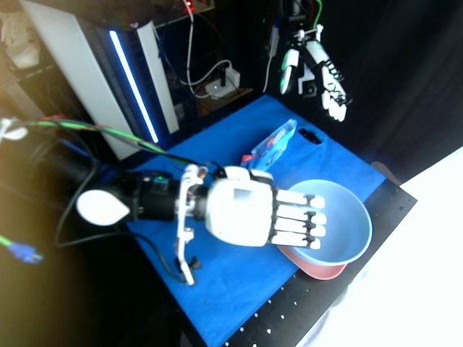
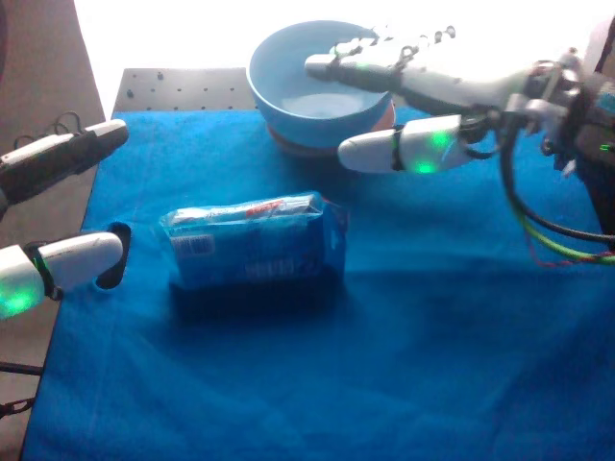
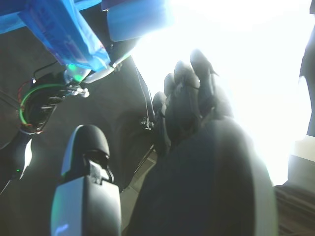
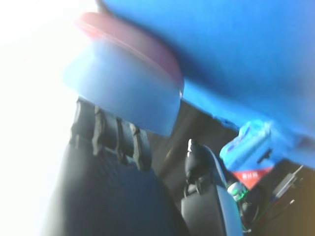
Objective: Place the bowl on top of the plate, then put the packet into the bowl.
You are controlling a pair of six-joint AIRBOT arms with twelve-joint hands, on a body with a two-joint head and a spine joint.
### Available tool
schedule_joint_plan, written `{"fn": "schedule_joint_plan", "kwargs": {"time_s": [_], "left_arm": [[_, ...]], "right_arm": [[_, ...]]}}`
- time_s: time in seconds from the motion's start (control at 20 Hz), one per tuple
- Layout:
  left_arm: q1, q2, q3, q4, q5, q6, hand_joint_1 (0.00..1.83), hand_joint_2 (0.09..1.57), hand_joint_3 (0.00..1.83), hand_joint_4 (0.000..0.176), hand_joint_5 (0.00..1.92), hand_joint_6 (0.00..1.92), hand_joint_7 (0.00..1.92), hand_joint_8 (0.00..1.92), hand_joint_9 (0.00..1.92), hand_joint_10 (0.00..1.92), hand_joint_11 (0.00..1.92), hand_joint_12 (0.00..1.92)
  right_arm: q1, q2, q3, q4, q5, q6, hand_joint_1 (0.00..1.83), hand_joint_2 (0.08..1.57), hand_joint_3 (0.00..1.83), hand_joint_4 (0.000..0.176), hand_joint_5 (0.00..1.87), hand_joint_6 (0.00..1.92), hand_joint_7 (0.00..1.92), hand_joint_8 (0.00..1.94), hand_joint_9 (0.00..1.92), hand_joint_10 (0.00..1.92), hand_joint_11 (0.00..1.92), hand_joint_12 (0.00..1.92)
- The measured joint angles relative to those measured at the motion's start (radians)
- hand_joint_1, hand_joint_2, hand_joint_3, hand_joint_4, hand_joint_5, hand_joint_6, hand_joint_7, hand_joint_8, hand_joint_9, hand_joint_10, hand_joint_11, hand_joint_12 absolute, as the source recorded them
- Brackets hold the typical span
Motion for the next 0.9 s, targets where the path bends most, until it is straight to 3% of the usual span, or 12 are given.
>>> {"fn": "schedule_joint_plan", "kwargs": {"time_s": [0.05, 0.1, 0.2, 0.35, 0.4, 0.5, 0.6, 0.7, 0.75, 0.8, 0.85, 0.9], "left_arm": [[0.0, 0.0, 0.0, 0.0, 0.0, 0.001, 0.77, 1.09, 0.0, 0.026, 0.23, 0.0, 0.21, 0.0, 0.19, 0.0, 0.0, 0.5], [-0.003, 0.0, 0.0, 0.0, 0.004, 0.008, 0.79, 1.0, 0.0, 0.011, 0.2, 0.0, 0.2, 0.0, 0.19, 0.0, 0.0, 0.51], [-0.034, -0.011, 0.023, 0.021, 0.053, 0.021, 0.83, 0.91, 0.0, 0.033, 0.17, 0.0, 0.13, 0.0, 0.09, 0.0, 0.0, 0.3], [-0.122, -0.023, 0.06, 0.1, 0.153, 0.023, 0.9, 0.81, 0.0, 0.126, 0.13, 0.0, 0.04, 0.0, 0.02, 0.0, 0.01, 0.09], [-0.164, -0.031, 0.078, 0.14, 0.182, 0.023, 0.87, 0.78, 0.01, 0.141, 0.14, 0.0, 0.06, 0.0, 0.05, 0.01, 0.0, 0.23], [-0.224, -0.051, 0.105, 0.203, 0.242, 0.023, 0.79, 0.74, 0.0, 0.12, 0.17, 0.0, 0.1, 0.0, 0.12, 0.0, 0.0, 0.48], [-0.279, -0.076, 0.129, 0.28, 0.325, 0.017, 0.82, 0.74, 0.0, 0.165, 0.16, 0.0, 0.13, 0.0, 0.19, 0.0, 0.0, 0.66], [-0.33, -0.112, 0.163, 0.37, 0.407, -0.017, 0.89, 0.84, 0.0, 0.131, 0.29, 0.01, 0.25, 0.01, 0.31, 0.01, 0.0, 0.9], [-0.347, -0.128, 0.177, 0.394, 0.439, -0.029, 0.92, 0.97, 0.01, 0.052, 0.43, 0.01, 0.44, 0.02, 0.51, 0.04, 0.22, 0.96], [-0.365, -0.137, 0.187, 0.426, 0.477, -0.03, 0.98, 1.05, 0.01, 0.0, 0.55, 0.01, 0.58, 0.02, 0.68, 0.06, 0.41, 0.93], [-0.377, -0.144, 0.195, 0.435, 0.496, -0.031, 1.09, 1.05, 0.0, 0.0, 0.69, 0.01, 0.74, 0.03, 0.87, 0.09, 0.65, 0.87], [-0.389, -0.16, 0.214, 0.436, 0.515, -0.031, 1.2, 1.11, 0.0, 0.0, 0.87, 0.76, 0.95, 0.88, 1.07, 0.16, 0.78, 0.92]], "right_arm": [[-0.013, 0.026, -0.021, 0.029, 0.036, -0.001, 0.11, 1.04, 0.0, 0.174, 0.0, 0.0, 0.0, 0.0, 0.0, 0.0, 0.0, 0.0], [-0.019, 0.045, -0.04, 0.054, 0.065, -0.001, 0.05, 0.98, 0.0, 0.144, 0.0, 0.0, 0.0, 0.0, 0.0, 0.0, 0.0, 0.0], [-0.036, 0.09, -0.077, 0.109, 0.158, -0.002, 0.16, 0.99, 0.0, 0.175, 0.0, 0.0, 0.0, 0.0, 0.0, 0.0, 0.0, 0.0], [-0.102, 0.146, -0.148, 0.196, 0.31, -0.002, 0.15, 1.0, 0.0, 0.173, 0.0, 0.0, 0.0, 0.0, 0.0, 0.0, 0.0, 0.0], [-0.151, 0.169, -0.178, 0.232, 0.38, -0.002, 0.16, 1.02, 0.01, 0.175, 0.0, 0.0, 0.0, 0.0, 0.0, 0.0, 0.0, 0.0], [-0.224, 0.189, -0.212, 0.292, 0.447, -0.004, 0.18, 1.06, 0.02, 0.176, 0.0, 0.0, 0.0, 0.0, 0.0, 0.0, 0.0, 0.0], [-0.278, 0.201, -0.239, 0.363, 0.512, -0.004, 0.24, 1.09, 0.02, 0.176, 0.0, 0.0, 0.0, 0.0, 0.0, 0.0, 0.0, 0.0], [-0.326, 0.211, -0.268, 0.413, 0.579, -0.004, 0.24, 1.08, 0.01, 0.176, 0.0, 0.0, 0.0, 0.0, 0.0, 0.0, 0.0, 0.0], [-0.34, 0.213, -0.28, 0.427, 0.6, -0.004, 0.3, 1.11, 0.02, 0.176, 0.0, 0.0, 0.0, 0.0, 0.0, 0.0, 0.0, 0.0], [-0.346, 0.214, -0.287, 0.428, 0.62, -0.004, 0.32, 1.13, 0.02, 0.176, 0.0, 0.0, 0.0, 0.0, 0.0, 0.0, 0.0, 0.0], [-0.349, 0.216, -0.293, 0.433, 0.639, -0.004, 0.31, 1.15, 0.02, 0.176, 0.0, 0.0, 0.0, 0.0, 0.0, 0.0, 0.0, 0.0], [-0.349, 0.22, -0.297, 0.44, 0.646, -0.004, 0.31, 1.17, 0.02, 0.176, 0.0, 0.0, 0.0, 0.0, 0.0, 0.0, 0.0, 0.0]]}}
